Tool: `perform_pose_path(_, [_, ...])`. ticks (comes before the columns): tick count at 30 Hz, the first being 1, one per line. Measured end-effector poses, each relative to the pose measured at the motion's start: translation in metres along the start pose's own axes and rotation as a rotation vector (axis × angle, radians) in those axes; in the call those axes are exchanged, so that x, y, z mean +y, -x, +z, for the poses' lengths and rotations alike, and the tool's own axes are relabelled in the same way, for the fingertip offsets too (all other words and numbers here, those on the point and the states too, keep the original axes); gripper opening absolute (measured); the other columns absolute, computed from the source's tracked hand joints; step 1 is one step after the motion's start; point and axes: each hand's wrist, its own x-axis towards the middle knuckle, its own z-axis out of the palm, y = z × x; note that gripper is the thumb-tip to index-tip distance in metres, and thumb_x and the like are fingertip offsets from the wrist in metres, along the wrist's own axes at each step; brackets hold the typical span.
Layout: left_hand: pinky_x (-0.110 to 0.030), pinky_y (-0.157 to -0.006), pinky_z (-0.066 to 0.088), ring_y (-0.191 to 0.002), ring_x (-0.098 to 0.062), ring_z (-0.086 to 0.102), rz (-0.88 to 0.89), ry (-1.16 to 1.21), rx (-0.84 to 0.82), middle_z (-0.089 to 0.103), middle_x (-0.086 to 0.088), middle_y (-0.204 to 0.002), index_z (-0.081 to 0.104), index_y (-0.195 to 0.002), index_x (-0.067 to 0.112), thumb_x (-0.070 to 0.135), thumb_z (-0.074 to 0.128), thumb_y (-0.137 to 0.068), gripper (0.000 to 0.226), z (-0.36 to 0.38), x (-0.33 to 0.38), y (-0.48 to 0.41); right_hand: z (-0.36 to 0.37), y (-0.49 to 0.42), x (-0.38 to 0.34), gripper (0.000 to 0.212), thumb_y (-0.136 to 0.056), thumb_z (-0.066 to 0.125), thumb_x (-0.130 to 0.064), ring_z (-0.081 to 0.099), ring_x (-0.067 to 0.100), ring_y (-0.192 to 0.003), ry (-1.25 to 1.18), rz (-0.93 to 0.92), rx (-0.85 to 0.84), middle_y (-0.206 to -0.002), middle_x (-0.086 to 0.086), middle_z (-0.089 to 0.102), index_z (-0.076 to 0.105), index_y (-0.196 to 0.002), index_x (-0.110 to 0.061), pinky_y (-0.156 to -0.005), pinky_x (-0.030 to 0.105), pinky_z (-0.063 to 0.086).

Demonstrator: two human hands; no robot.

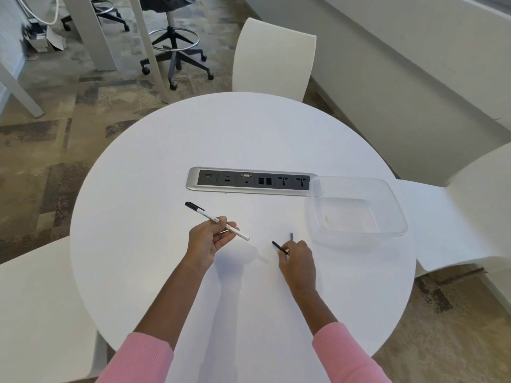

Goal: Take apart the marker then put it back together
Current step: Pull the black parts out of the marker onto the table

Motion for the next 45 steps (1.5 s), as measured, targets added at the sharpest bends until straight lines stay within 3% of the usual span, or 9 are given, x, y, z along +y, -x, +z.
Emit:
perform_pose_path(14, [-0.019, -0.053, 0.057, -0.055, -0.011, 0.069, 0.007, -0.123, -0.062, 0.072, 0.0, -0.056, 0.064, -0.08, 0.005, 0.005, 0.058, -0.086, 0.009, 0.009, 0.0, 0.001, 0.002, -0.006, 0.003, 0.016, -0.084, 0.056, -0.006, 0.058, 0.028, -0.099, -0.074, 0.029, -0.017, -0.105, 0.018, 0.057, 0.06, -0.099, -0.006, -0.076, 0.032, 0.045])
perform_pose_path(17, [-0.017, -0.053, 0.056, -0.052, -0.01, 0.065, 0.003, -0.286, -0.083, 0.07, -0.002, -0.064, 0.067, -0.078, 0.011, 0.012, 0.06, -0.086, 0.011, 0.014, 0.0, 0.002, -0.004, -0.009, -0.009, 0.011, -0.084, 0.058, -0.012, 0.059, 0.022, -0.085, -0.254, 0.056, -0.037, -0.093, 0.013, 0.064, 0.065, -0.088, -0.005, -0.074, 0.026, 0.04])
perform_pose_path(21, [-0.013, -0.05, 0.051, -0.044, -0.006, 0.059, 0.024, -0.572, -0.174, 0.062, -0.004, -0.067, 0.069, -0.079, 0.01, 0.014, 0.058, -0.088, 0.015, 0.02, -0.003, 0.004, -0.017, -0.012, -0.031, 0.027, -0.089, 0.053, -0.031, 0.049, 0.011, -0.056, -0.588, 0.13, -0.238, -0.068, 0.0, 0.059, 0.068, -0.08, -0.009, -0.057, 0.021, 0.037])
perform_pose_path(24, [-0.013, -0.051, 0.047, -0.048, -0.009, 0.055, 0.051, -0.757, -0.25, 0.061, -0.003, -0.063, 0.072, -0.079, 0.009, 0.017, 0.063, -0.085, 0.013, 0.022, -0.006, 0.006, -0.022, -0.011, -0.042, 0.026, -0.087, 0.055, -0.038, 0.044, 0.007, -0.052, -0.715, 0.123, -0.308, -0.063, -0.005, 0.053, 0.067, -0.074, -0.018, -0.047, 0.016, 0.036])
perform_pose_path(29, [-0.023, -0.059, 0.039, -0.056, -0.014, 0.048, 0.11, -0.909, -0.28, 0.06, -0.001, -0.061, 0.071, -0.076, 0.008, 0.019, 0.068, -0.081, 0.012, 0.02, -0.011, 0.005, -0.021, -0.011, -0.046, 0.014, -0.085, 0.061, -0.024, 0.048, 0.01, -0.053, -0.75, 0.049, -0.278, -0.065, 0.002, 0.057, 0.065, -0.077, -0.012, -0.05, 0.018, 0.041])
perform_pose_path(34, [-0.029, -0.086, 0.044, -0.1, -0.023, 0.06, 0.347, -1.078, -0.047, 0.066, -0.008, -0.11, 0.063, -0.112, 0.009, 0.025, 0.057, -0.089, 0.029, 0.012, -0.02, -0.002, -0.018, -0.008, -0.044, 0.01, -0.087, 0.058, -0.018, 0.057, 0.008, -0.055, -0.727, -0.014, -0.115, -0.064, -0.003, 0.059, 0.062, -0.077, -0.019, -0.054, 0.014, 0.051])
perform_pose_path(38, [-0.037, -0.111, 0.023, -0.138, -0.027, 0.028, 0.52, -1.371, 0.111, 0.037, -0.013, -0.146, 0.039, -0.136, 0.011, 0.028, 0.045, -0.095, 0.045, -0.013, -0.033, -0.009, -0.017, -0.004, -0.041, 0.009, -0.088, 0.056, -0.02, 0.059, 0.02, -0.068, -0.569, -0.098, -0.017, -0.074, 0.006, 0.062, 0.063, -0.083, -0.016, -0.066, 0.03, 0.05])
perform_pose_path(40, [-0.039, -0.115, 0.011, -0.144, -0.027, 0.01, 0.525, -1.569, 0.146, 0.019, -0.011, -0.155, 0.024, -0.143, 0.013, 0.033, 0.036, -0.097, 0.052, -0.025, -0.042, -0.014, -0.015, -0.002, -0.04, 0.012, -0.089, 0.055, -0.02, 0.057, 0.022, -0.072, -0.473, -0.156, 0.001, -0.08, 0.009, 0.062, 0.063, -0.086, -0.011, -0.068, 0.032, 0.047])
perform_pose_path(45, [-0.043, -0.116, 0.008, -0.144, -0.028, 0.001, 0.5, -1.813, 0.154, 0.003, -0.011, -0.158, 0.005, -0.146, 0.014, 0.04, 0.025, -0.098, 0.059, -0.042, -0.059, -0.02, -0.009, 0.002, -0.036, 0.015, -0.09, 0.052, -0.02, 0.055, 0.017, -0.075, -0.299, -0.234, -0.039, -0.087, 0.01, 0.065, 0.06, -0.088, -0.008, -0.068, 0.025, 0.041])
